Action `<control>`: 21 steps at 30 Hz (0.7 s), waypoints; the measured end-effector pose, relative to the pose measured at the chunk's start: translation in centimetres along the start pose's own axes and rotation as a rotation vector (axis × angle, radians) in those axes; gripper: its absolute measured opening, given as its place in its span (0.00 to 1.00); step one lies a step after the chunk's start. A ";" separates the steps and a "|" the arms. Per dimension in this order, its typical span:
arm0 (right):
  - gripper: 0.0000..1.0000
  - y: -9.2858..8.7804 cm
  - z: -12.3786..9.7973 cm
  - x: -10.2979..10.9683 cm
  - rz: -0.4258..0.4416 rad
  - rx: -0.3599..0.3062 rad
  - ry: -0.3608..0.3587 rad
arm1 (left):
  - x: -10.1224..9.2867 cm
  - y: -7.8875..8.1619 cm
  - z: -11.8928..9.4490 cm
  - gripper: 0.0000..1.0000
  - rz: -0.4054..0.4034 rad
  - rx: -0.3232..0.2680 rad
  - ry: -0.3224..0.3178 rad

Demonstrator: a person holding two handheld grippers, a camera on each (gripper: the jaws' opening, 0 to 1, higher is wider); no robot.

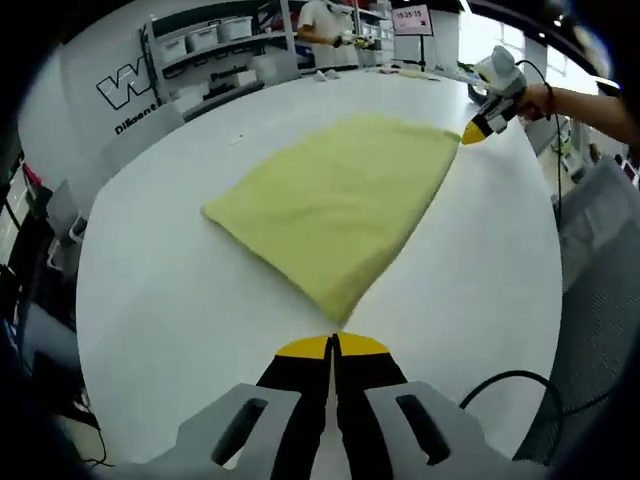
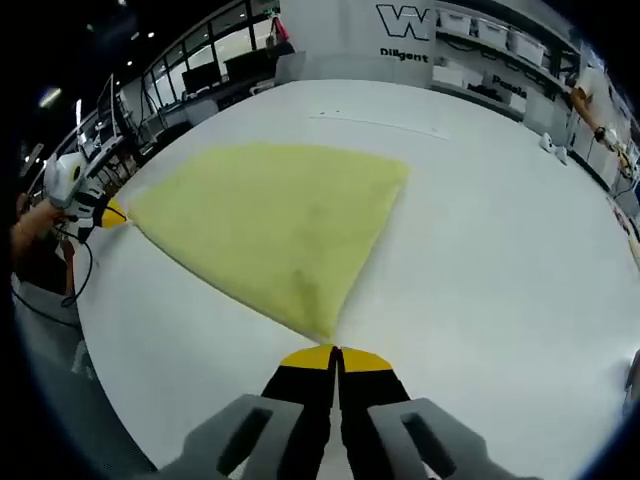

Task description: Fold the garment on the visible template until the final outline fits inside the template.

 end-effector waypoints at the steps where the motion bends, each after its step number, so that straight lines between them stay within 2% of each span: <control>1: 0.00 0.0 -0.1 0.0 0.015 -0.002 0.004 | 0.1 0.0 -0.2 0.01 -0.025 -0.013 0.003; 5: 0.00 0.8 -0.6 -0.1 0.108 -0.052 0.006 | 1.3 0.2 -0.9 0.01 -0.142 -0.075 0.058; 6: 0.00 1.2 -0.8 0.0 0.139 -0.072 0.018 | 1.6 0.5 -1.2 0.01 -0.210 -0.101 0.074; 7: 0.00 1.4 -0.9 0.1 0.151 -0.077 0.024 | 1.6 0.6 -1.4 0.02 -0.238 -0.107 0.078; 10: 0.19 2.3 -0.9 0.5 0.219 -0.111 0.045 | 1.9 1.2 -1.7 0.05 -0.333 -0.149 0.104; 11: 0.24 2.5 -0.9 0.5 0.232 -0.115 0.049 | 1.9 1.5 -1.8 0.08 -0.387 -0.168 0.103; 13: 0.26 2.8 -0.7 0.7 0.252 -0.121 0.054 | 2.3 2.2 -2.1 0.14 -0.501 -0.210 0.121; 15: 0.23 3.1 -0.4 0.8 0.252 -0.119 0.049 | 2.7 2.9 -2.2 0.22 -0.513 -0.244 0.142; 17: 0.22 3.2 -0.2 1.1 0.241 -0.114 0.043 | 2.5 3.7 -1.9 0.26 -0.546 -0.256 0.129; 21: 0.23 3.4 0.5 1.4 0.232 -0.107 0.042 | 1.8 4.1 -0.5 0.28 -0.539 -0.231 0.123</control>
Point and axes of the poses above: the point that each gripper's makers call its tool centre point, and the gripper's own axes: z roughly forward along the fingers, x roughly to its left, y roughly out of its top, the point moved 2 cm from there along -z, roughly backward along the fingers, and after that the axes turned 4 degrees about -y, right-handed, at the moved point
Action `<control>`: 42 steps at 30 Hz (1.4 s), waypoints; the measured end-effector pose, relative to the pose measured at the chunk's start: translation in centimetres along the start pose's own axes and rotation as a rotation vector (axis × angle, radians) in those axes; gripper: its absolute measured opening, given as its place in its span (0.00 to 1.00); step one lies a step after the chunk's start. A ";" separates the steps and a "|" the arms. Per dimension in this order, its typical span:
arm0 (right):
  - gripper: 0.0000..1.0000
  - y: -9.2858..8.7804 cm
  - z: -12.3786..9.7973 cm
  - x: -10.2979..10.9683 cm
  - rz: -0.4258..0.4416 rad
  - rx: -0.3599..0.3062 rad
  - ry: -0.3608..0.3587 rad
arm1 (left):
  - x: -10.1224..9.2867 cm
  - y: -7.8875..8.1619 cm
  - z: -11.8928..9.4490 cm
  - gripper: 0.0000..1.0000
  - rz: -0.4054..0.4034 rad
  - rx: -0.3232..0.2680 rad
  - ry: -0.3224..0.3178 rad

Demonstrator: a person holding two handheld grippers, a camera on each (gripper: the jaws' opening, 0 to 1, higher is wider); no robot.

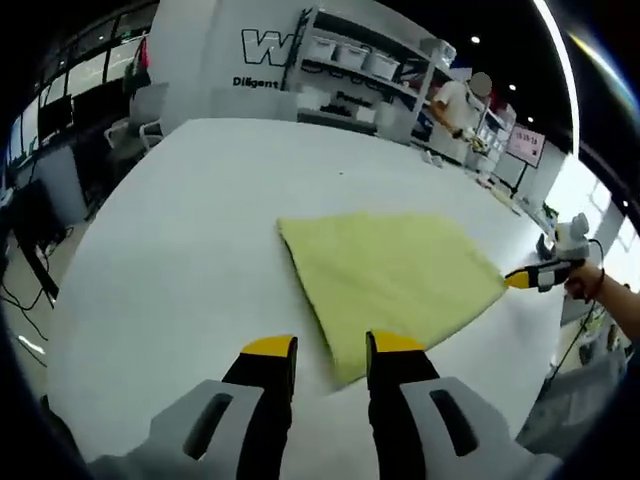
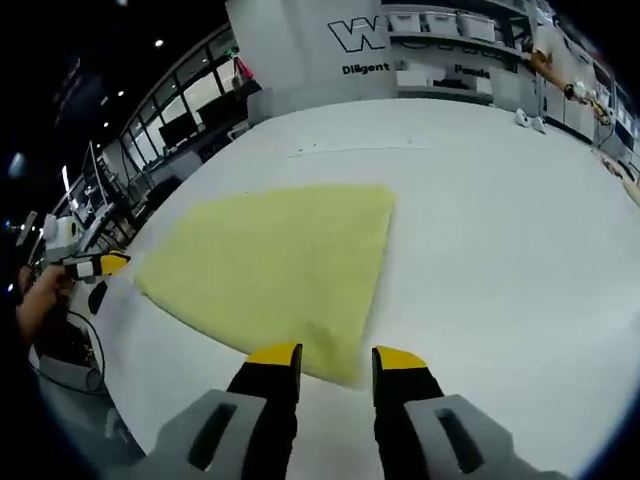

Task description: Fold the garment on the visible template until the final outline fits inside the template.

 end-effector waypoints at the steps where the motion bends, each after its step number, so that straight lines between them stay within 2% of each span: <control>1: 0.23 0.0 0.2 0.0 -0.004 0.005 -0.001 | 0.0 -0.3 0.4 0.28 -0.005 0.013 0.008; 5: 0.21 -0.1 0.5 -0.1 -0.021 0.011 -0.014 | -0.4 -1.3 1.5 0.27 -0.121 0.011 -0.010; 7: 0.18 -0.5 0.5 -0.4 -0.042 0.029 -0.029 | -0.1 -1.7 2.2 0.25 -0.106 0.019 0.002; 11: 0.10 -1.2 0.5 -1.0 -0.063 0.038 -0.044 | -0.4 -3.1 2.5 0.12 -0.073 0.082 -0.002; 13: 0.08 -1.3 0.4 -0.9 -0.058 0.034 -0.037 | -0.3 -3.3 2.4 0.07 -0.062 0.092 0.015; 16: 0.03 -1.4 0.4 -0.5 -0.075 0.027 -0.011 | 0.0 -3.4 2.4 0.06 -0.060 0.095 0.015; 18: 0.02 -1.6 0.3 -0.5 -0.112 0.036 -0.021 | -0.1 -3.6 2.3 0.02 -0.030 0.110 0.008; 20: 0.00 -1.6 0.3 -0.5 -0.117 0.036 -0.021 | 0.0 -3.7 2.3 0.01 0.012 0.121 0.014; 31: 0.00 -2.2 0.1 -0.3 -0.117 0.047 -0.024 | -0.1 -4.2 2.1 0.01 0.106 0.165 0.034; 42: 0.00 -3.7 -0.8 0.5 -0.131 0.071 -0.001 | -0.2 -5.6 0.5 0.01 0.130 0.187 0.040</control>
Point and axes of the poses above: the point that each gripper's makers call its tool centre point, and the gripper's own axes: z roughly forward along the fingers, x roughly to its left, y roughly out of its top, the point moved 2 cm from there along -z, roughly backward along the fingers, and after that the axes turned 4 degrees about -y, right-handed, at the moved point
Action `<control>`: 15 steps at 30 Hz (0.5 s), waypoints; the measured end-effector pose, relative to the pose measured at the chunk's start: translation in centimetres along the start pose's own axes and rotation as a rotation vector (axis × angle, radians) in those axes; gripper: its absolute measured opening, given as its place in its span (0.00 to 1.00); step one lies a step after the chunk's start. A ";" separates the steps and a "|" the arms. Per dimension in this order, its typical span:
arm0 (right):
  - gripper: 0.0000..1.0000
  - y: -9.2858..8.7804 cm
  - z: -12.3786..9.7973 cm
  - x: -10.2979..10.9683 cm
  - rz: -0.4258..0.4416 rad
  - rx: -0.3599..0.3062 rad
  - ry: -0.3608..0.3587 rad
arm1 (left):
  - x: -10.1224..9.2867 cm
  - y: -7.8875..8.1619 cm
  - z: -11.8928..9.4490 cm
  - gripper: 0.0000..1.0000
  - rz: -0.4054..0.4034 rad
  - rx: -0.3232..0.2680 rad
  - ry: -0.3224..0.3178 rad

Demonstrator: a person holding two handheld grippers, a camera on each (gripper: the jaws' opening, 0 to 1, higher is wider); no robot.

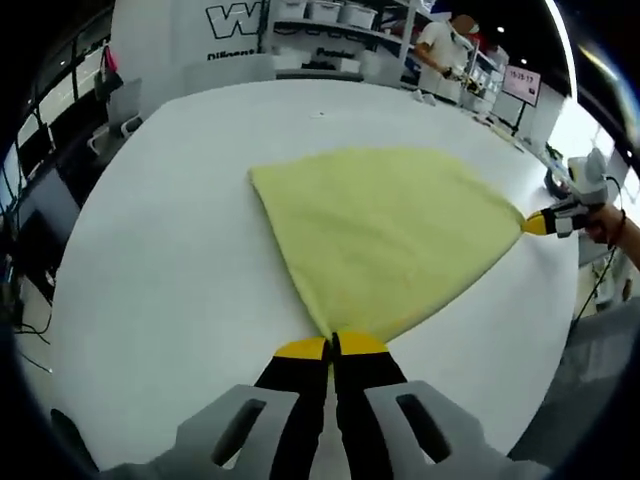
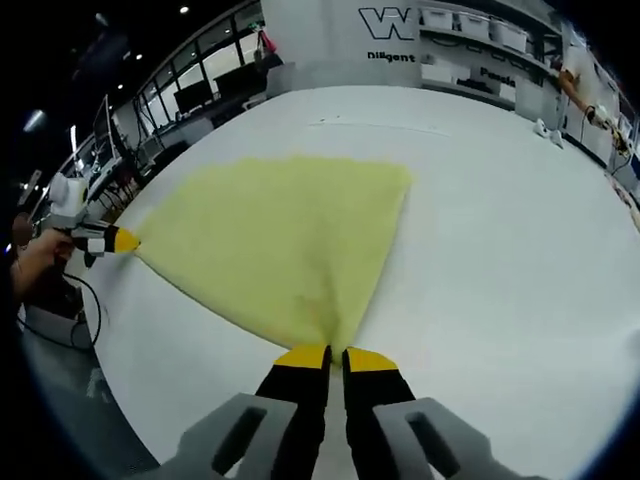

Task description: Fold the garment on the visible template until the final outline fits inside the template.

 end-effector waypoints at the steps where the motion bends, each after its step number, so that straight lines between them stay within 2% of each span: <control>1: 0.00 -0.1 -0.1 0.2 -0.004 0.002 0.001 | 0.0 -0.2 -0.1 0.01 0.005 0.001 0.000; 15: 0.00 -1.2 -0.7 0.9 -0.003 0.009 0.011 | -0.1 -1.2 -1.0 0.01 0.011 0.004 0.006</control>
Point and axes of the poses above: the point that each gripper's makers call its tool centre point, and the gripper's own axes: z roughly forward along the fingers, x roughly to its left, y roughly out of its top, the point moved 2 cm from there along -z, roughly backward along the fingers, and after that the axes turned 4 degrees about -y, right-handed, at the moved point
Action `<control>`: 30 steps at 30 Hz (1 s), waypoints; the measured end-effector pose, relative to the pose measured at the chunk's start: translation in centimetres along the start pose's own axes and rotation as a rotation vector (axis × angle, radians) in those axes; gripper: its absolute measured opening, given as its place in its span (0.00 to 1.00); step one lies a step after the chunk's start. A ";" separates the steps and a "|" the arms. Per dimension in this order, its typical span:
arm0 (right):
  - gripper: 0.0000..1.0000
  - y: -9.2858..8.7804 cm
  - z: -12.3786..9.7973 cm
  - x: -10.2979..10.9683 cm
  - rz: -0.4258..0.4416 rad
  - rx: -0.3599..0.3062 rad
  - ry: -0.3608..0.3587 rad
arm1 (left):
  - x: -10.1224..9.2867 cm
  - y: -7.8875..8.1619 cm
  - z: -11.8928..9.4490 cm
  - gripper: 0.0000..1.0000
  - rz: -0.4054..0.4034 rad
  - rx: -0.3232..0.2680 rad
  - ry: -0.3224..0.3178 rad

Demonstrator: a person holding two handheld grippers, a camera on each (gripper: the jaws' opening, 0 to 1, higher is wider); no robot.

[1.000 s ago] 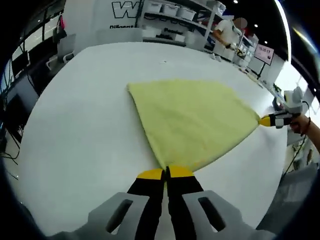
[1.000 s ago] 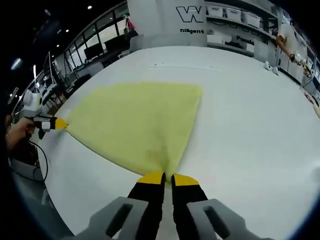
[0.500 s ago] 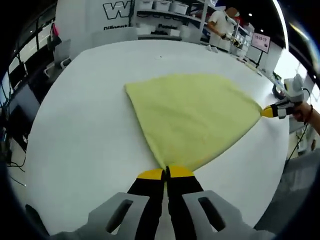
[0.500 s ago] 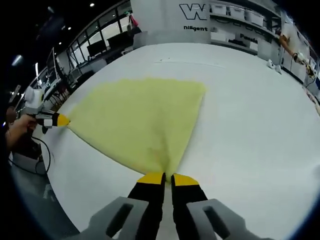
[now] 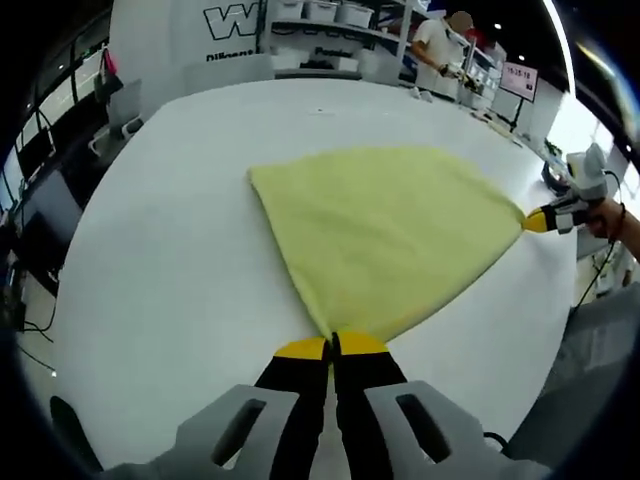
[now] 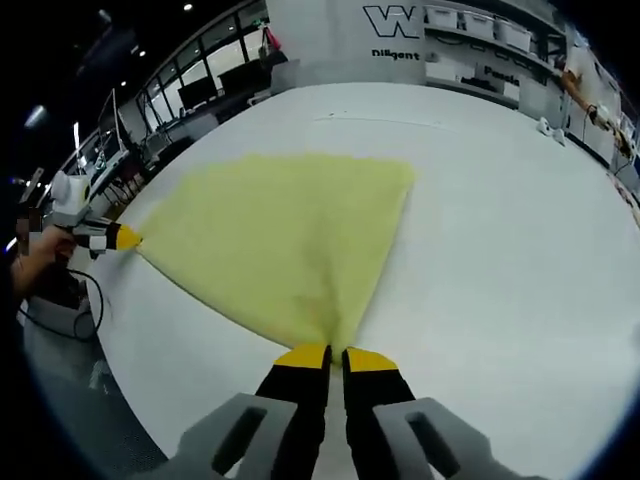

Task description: Fold the garment on the visible template until the final outline fits inside the template.

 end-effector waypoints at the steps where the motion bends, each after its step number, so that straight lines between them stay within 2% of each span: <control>1: 0.00 -0.1 -0.1 0.1 0.000 0.002 0.001 | 0.0 -0.1 -0.1 0.01 0.001 0.002 0.001; 6: 0.00 -0.2 -0.1 0.1 -0.002 0.003 0.001 | -0.1 -0.3 -0.3 0.01 0.002 0.000 -0.002; 16: 0.00 -0.3 -0.2 0.3 -0.019 0.009 -0.007 | -0.1 -0.4 -0.5 0.01 -0.055 -0.017 0.014; 18: 0.02 -0.1 -0.2 0.0 0.026 -0.006 -0.035 | 0.0 -0.3 -0.5 0.02 -0.044 -0.021 0.018; 21: 0.08 0.5 -0.6 0.1 0.080 -0.057 -0.035 | -0.2 0.1 -0.9 0.04 -0.043 -0.035 0.017; 23: 0.15 0.9 -1.1 0.3 0.098 -0.079 -0.029 | -0.3 0.9 -1.3 0.07 -0.071 -0.082 0.019; 26: 0.28 2.1 -1.7 0.6 0.113 -0.138 -0.027 | -0.5 1.6 -2.1 0.18 -0.061 -0.104 0.018; 30: 0.36 3.0 -2.8 1.3 0.110 -0.167 -0.012 | -1.0 2.5 -3.3 0.34 -0.061 -0.140 0.020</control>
Point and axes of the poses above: the point that each gripper's makers call its tool centre point, and the gripper's own axes: z roughly forward along the fingers, x roughly to its left, y roughly out of its top, the point moved 2 cm from there along -z, roughly backward along the fingers, and after that the axes turned 4 degrees about -y, right-handed, at the moved point
